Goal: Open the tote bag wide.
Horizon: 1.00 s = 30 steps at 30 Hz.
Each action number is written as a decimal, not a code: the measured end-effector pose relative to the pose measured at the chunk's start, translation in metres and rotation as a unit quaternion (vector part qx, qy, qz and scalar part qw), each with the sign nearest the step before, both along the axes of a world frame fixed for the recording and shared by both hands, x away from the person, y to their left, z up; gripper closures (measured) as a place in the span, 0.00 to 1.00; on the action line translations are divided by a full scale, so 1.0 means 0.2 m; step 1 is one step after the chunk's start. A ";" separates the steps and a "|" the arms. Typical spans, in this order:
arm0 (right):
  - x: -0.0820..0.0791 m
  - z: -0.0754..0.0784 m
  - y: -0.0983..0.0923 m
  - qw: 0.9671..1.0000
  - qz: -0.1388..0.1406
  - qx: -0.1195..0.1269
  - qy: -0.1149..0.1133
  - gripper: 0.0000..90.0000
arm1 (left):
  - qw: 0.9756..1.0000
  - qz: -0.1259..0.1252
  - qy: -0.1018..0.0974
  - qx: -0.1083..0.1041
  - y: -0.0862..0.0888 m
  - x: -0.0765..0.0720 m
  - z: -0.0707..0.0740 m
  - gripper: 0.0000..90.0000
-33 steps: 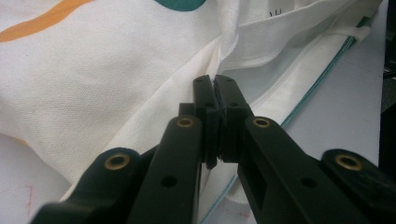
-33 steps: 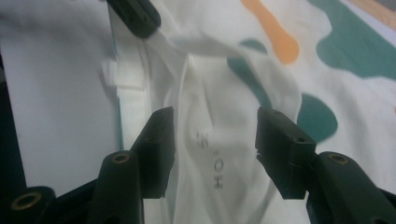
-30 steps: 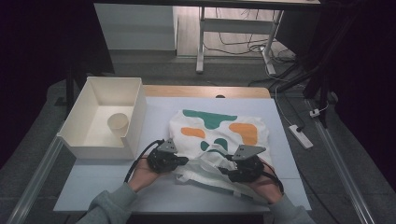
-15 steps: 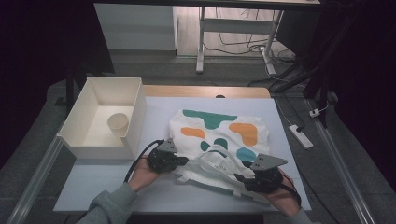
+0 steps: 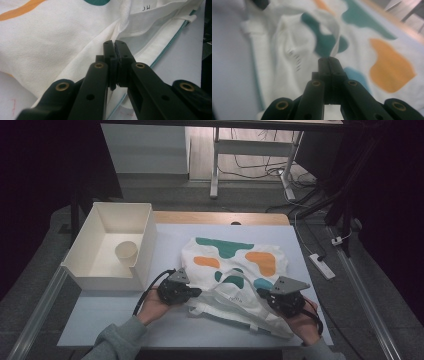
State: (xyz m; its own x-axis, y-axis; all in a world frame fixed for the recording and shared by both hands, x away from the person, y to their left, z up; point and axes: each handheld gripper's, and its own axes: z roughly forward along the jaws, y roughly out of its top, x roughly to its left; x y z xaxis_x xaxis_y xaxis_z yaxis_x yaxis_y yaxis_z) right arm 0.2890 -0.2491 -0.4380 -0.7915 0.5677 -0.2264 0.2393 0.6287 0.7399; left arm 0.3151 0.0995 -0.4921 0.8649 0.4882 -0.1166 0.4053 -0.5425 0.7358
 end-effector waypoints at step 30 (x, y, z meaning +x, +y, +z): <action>0.50 0.03 0.10 0.997 -0.045 0.052 -0.023 0.63 | 1.000 0.002 -0.003 -0.002 0.00 0.00 -0.01 0.97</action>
